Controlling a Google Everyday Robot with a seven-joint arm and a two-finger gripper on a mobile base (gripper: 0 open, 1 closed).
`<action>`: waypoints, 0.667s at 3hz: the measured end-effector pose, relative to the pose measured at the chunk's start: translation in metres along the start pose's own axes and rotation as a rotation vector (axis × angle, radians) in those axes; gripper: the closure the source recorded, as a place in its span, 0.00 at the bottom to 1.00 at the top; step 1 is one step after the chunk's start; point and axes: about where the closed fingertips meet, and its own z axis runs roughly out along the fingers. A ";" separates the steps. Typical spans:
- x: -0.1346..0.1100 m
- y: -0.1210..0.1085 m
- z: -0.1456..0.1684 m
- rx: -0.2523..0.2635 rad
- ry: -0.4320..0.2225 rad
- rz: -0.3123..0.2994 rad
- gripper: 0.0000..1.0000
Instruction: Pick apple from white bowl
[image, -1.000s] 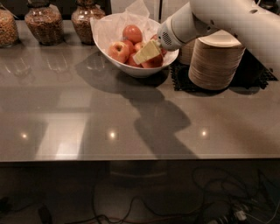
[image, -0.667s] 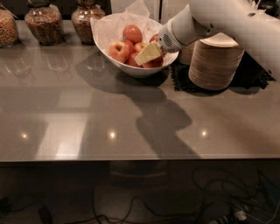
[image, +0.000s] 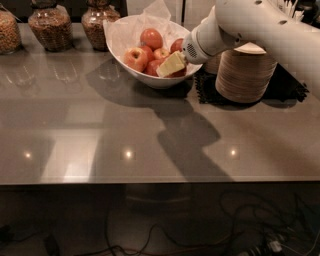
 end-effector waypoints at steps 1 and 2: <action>0.003 0.000 0.002 0.000 0.005 0.008 0.32; 0.004 0.000 0.003 -0.001 0.008 0.011 0.51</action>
Offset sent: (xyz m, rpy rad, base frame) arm 0.0005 -0.0043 -0.0097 0.0061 0.0242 -0.0222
